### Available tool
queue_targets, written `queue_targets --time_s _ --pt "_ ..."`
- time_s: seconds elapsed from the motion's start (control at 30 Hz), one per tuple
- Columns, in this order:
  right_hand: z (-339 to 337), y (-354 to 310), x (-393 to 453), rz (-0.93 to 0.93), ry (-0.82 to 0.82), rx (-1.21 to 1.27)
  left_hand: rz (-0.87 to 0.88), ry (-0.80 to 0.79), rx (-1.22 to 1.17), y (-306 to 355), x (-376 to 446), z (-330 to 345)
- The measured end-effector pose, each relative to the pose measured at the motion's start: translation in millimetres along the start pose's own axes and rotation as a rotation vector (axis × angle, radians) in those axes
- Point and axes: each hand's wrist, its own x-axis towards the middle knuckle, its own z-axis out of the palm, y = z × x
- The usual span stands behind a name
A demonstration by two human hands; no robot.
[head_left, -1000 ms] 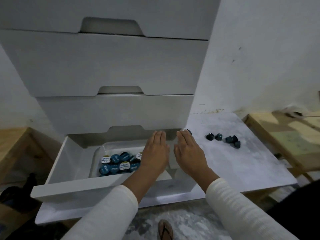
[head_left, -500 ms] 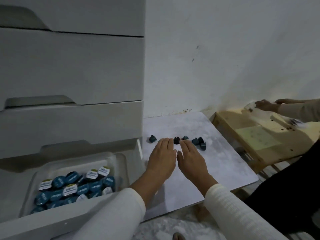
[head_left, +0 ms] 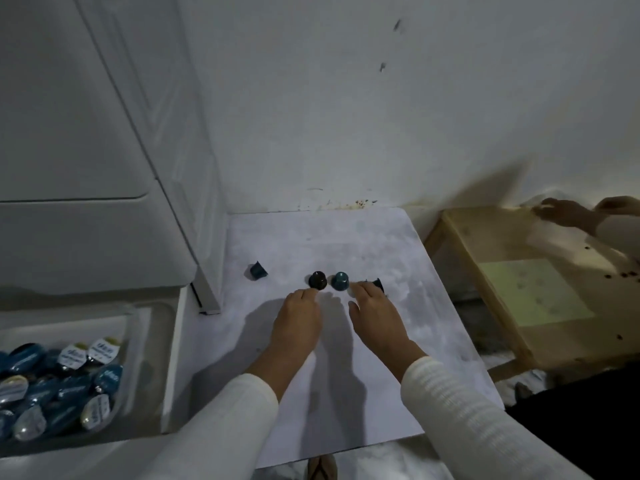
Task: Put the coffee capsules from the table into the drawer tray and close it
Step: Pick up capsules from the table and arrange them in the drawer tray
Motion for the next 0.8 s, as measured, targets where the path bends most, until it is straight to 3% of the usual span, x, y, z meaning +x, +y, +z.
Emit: queue_targets --time_s 0.3,0.8 --pt "16.9 11.0 53.2 -0.031 -0.134 0.045 -0.142 0.082 -0.186 -3.2 41.1 9.8" --pt "35.0 19.0 91.3 0.087 -0.138 0.137 -0.042 -0.009 -0.174 -20.7 99.6 26.1"
